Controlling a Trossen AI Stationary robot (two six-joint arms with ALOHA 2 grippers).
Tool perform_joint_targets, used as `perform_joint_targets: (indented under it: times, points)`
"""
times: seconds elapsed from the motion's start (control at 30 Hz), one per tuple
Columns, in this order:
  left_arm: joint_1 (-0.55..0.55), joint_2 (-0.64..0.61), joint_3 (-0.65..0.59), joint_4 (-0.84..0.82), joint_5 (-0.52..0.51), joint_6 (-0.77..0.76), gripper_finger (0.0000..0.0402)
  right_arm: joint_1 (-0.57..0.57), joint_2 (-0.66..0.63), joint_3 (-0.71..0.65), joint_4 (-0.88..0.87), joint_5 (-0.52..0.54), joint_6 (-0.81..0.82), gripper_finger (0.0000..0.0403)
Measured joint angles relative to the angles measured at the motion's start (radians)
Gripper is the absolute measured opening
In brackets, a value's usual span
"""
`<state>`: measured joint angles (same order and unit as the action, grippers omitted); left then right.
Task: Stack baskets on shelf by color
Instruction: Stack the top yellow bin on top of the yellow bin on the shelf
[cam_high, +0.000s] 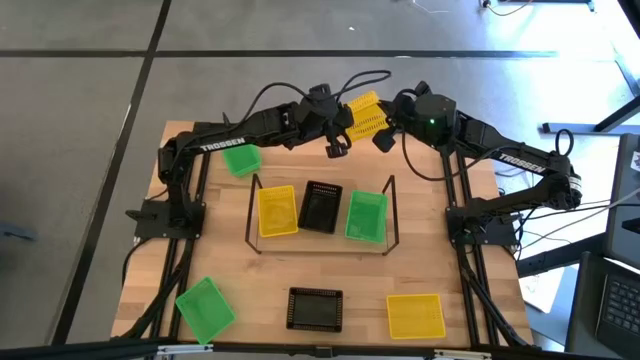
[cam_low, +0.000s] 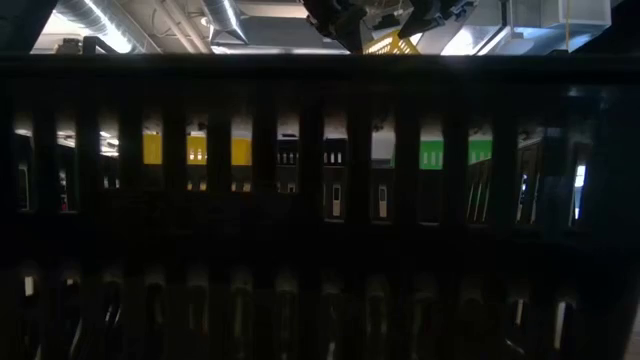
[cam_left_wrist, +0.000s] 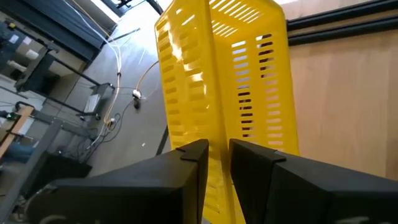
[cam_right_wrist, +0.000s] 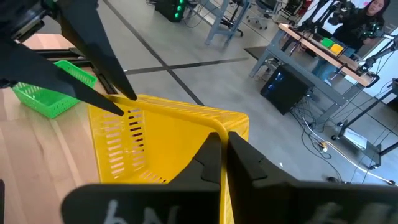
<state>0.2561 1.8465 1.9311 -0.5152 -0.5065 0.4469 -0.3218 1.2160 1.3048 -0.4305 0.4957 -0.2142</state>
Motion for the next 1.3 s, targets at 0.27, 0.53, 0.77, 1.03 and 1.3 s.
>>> perform_joint_targets:
  times: [0.27, 0.53, 0.77, 1.03, 1.3]
  points:
    - [0.000, 0.000, 0.000, 0.001, -0.008, -0.001, 0.0028, 0.000, 0.000, 0.000, 0.000, 0.000, 0.001, 0.0000]
    - [-0.003, 0.000, 0.000, 0.001, -0.018, -0.004, 0.0003, 0.000, 0.000, 0.000, 0.000, -0.001, 0.002, 0.0000]
    - [-0.008, 0.000, 0.000, 0.001, -0.030, -0.004, 0.0002, 0.000, 0.000, 0.000, 0.000, -0.002, 0.005, 0.0008]
    - [-0.015, 0.000, 0.000, -0.011, -0.032, -0.027, 0.0001, 0.000, 0.000, 0.000, 0.001, -0.018, 0.055, 0.0055]
    - [-0.021, -0.009, 0.000, -0.117, -0.043, -0.159, 0.0000, 0.000, 0.000, 0.000, -0.013, -0.031, 0.056, 0.0080]
